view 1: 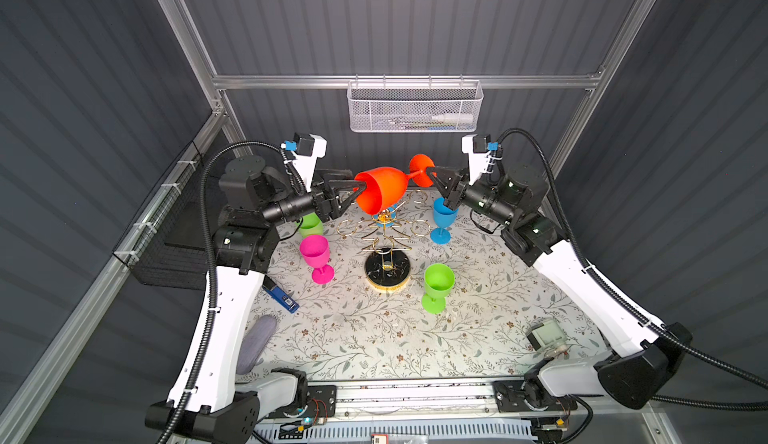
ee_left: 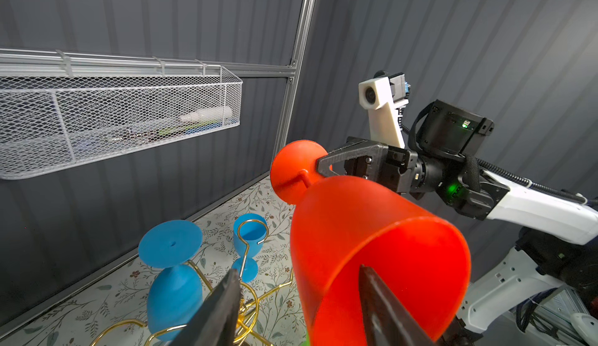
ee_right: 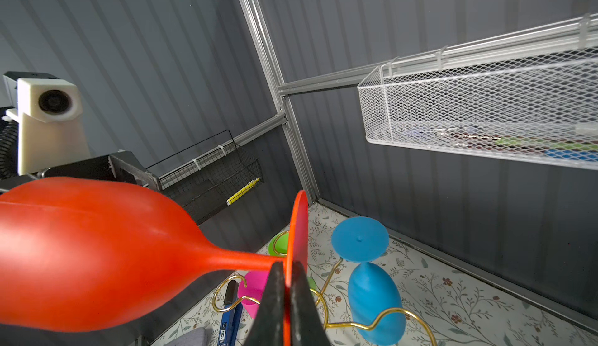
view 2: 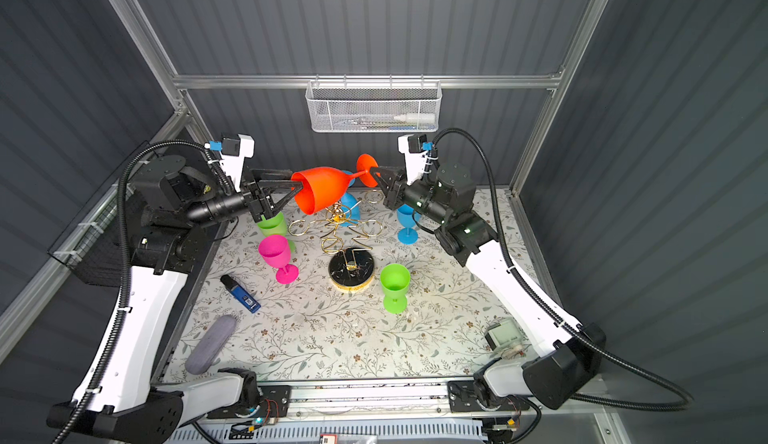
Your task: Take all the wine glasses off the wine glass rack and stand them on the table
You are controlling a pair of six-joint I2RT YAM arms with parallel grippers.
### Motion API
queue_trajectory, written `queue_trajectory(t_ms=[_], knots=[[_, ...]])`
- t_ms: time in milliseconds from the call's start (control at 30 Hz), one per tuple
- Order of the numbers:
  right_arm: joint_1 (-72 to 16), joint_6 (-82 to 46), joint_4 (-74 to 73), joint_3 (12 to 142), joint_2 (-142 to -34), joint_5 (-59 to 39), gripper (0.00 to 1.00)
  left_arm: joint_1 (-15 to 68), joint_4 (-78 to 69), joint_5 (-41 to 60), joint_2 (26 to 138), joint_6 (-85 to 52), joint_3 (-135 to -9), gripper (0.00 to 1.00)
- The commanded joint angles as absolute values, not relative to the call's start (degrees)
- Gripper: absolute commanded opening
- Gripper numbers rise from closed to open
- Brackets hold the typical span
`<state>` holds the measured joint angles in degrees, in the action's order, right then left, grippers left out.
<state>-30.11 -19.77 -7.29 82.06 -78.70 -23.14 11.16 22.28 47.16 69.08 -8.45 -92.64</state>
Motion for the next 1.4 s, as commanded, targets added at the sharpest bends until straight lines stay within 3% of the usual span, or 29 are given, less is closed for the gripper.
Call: queue_trajectory(t_ms=[0,433,700,900,1033,1167,1367], knots=[[-30.2,-20.4,-9.3,83.2,-78.7,-23.9,0.0,11.2,24.0,47.9,67.0,-6.6,-94.7,0.61],[-30.2,-24.0,-11.7,83.0,-79.3,-28.2,0.0,11.2,23.3,49.1,69.8,-7.8,-93.4,0.55],[-30.3,-25.4,-12.1,82.6,-80.1,-29.6,0.0,11.2,24.2,47.0,70.4,-7.5,-94.6,0.32],[-30.5,-25.8,-12.1,82.6,-80.7,-30.3,0.0,11.2,25.3,45.9,70.6,-7.3,-95.4,0.02],[-30.6,-25.8,-12.0,82.6,-80.8,-30.2,0.0,11.2,25.7,44.1,69.9,-7.4,-95.7,0.0],[-30.6,-25.0,-10.8,83.0,-80.4,-29.6,0.2,11.2,28.9,38.2,69.3,-6.5,-97.4,0.0],[-30.5,-23.8,-9.1,82.4,-78.7,-26.9,0.57,11.1,33.2,30.2,68.0,-5.7,-100.1,0.0]])
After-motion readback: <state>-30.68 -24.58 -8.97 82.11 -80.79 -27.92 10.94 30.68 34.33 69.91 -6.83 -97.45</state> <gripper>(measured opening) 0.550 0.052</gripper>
